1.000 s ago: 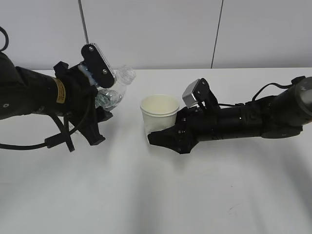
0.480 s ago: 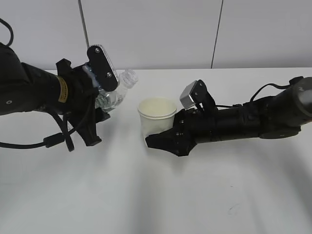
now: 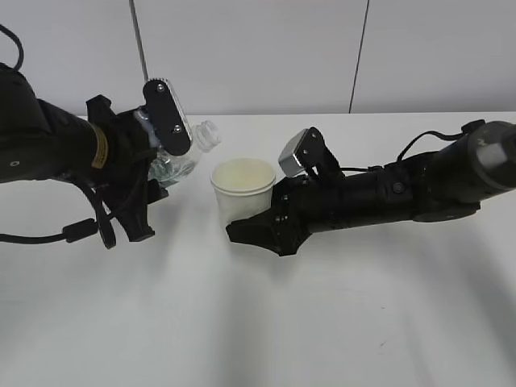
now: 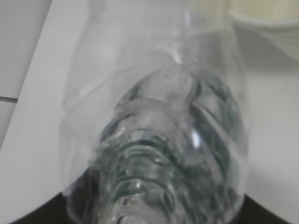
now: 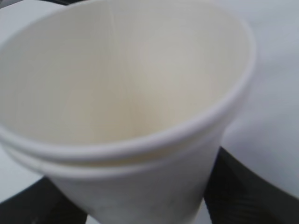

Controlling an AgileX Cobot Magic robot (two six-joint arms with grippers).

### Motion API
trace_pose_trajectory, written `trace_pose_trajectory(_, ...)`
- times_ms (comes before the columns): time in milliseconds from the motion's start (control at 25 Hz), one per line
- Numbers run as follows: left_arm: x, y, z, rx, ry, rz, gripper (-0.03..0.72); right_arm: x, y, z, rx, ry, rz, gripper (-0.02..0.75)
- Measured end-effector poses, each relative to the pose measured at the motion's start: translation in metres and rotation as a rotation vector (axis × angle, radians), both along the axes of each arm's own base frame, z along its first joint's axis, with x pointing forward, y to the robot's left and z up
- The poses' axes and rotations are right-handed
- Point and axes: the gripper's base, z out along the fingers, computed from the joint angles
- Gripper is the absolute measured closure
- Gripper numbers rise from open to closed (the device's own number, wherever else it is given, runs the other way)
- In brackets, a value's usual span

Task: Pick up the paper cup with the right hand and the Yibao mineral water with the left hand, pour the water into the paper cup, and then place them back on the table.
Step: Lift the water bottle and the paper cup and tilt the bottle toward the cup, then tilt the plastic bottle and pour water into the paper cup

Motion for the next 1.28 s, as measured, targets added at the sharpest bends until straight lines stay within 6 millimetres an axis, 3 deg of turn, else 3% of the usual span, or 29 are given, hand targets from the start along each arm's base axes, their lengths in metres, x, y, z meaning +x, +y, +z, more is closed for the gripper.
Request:
trace_pose_trajectory(640,0.005,-0.005,0.015,0.15,-0.065,-0.043,0.356,0.001,0.0,-0.001,-0.027,0.005,0.005,0.223)
trace_pose_trajectory(1280,0.003,-0.006,0.016,0.291,-0.104,-0.091,0.356,0.001,-0.001,-0.001,-0.032,0.007,0.006,0.223)
